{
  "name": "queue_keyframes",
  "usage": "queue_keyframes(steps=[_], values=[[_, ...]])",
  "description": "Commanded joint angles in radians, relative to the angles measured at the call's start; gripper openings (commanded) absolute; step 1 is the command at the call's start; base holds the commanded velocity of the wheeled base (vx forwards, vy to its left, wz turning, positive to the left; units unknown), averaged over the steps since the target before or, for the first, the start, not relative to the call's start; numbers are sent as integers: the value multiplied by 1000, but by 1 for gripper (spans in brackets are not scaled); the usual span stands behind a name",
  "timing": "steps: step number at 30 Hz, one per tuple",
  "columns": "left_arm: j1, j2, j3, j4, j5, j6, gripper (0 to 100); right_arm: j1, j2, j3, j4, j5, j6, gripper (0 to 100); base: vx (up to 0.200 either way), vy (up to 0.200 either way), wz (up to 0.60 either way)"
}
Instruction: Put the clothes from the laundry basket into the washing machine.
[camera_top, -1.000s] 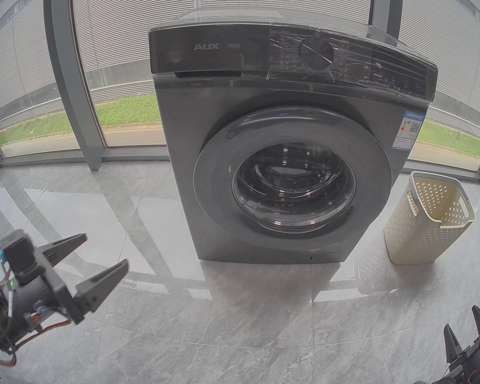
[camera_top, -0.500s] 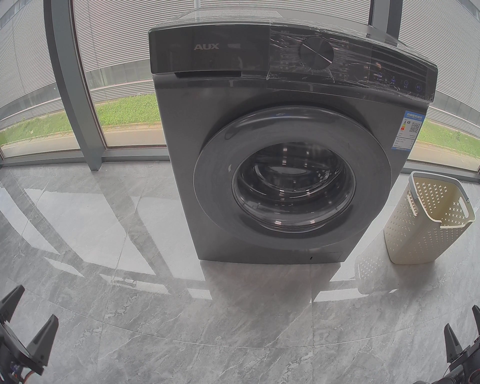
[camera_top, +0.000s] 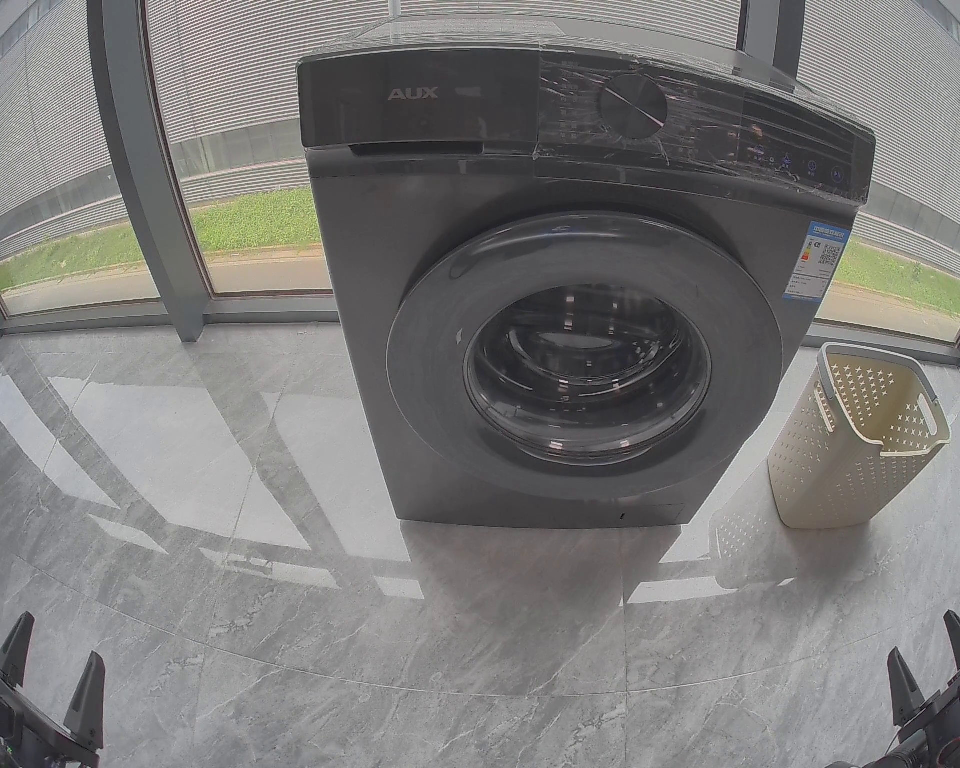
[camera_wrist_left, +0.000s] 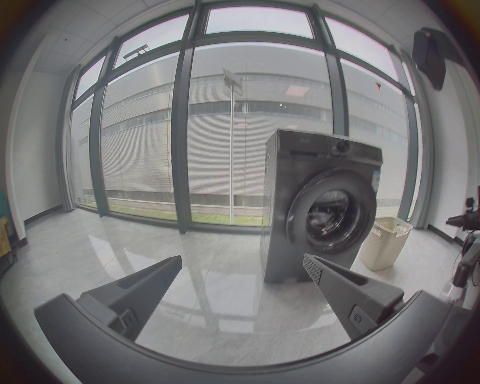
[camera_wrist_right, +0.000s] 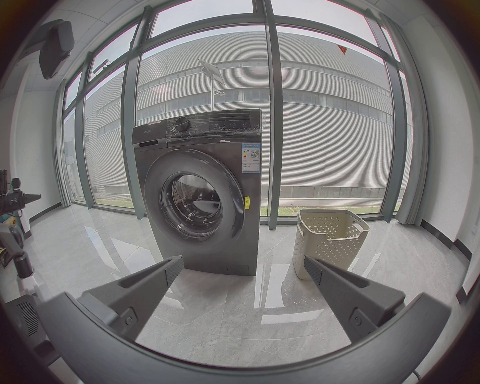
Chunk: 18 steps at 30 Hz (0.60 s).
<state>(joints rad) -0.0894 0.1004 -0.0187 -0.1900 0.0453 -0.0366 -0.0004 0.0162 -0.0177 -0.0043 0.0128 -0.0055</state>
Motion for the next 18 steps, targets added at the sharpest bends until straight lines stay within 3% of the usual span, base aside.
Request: queue_keyframes(steps=[1, 2, 4, 6, 8, 11, 18], values=[[103, -100, 19, 109, -15, 37, 100, -3, -9, 18, 1, 1, -1, 100, 0, 0, 0], [91, -100, 16, 156, -9, 38, 100, -3, -9, 18, 0, 1, -2, 100, 0, 0, 0], [88, -96, 19, 135, 15, 40, 100, -1, -9, 18, -2, 1, -1, 100, 0, 0, 0], [88, -97, 17, 147, 47, 0, 100, 0, -9, 18, -2, 3, -1, 100, 0, 0, 0], [88, -97, 17, 149, 42, -36, 100, -1, -9, 18, -2, 3, -1, 100, 0, 0, 0], [89, -99, 19, 152, 25, -17, 100, -1, -9, 18, 0, 3, -2, 100, 0, 0, 0], [89, -99, 19, 155, 19, -14, 100, -3, -9, 18, 0, 4, -5, 100, 0, 0, 0]])
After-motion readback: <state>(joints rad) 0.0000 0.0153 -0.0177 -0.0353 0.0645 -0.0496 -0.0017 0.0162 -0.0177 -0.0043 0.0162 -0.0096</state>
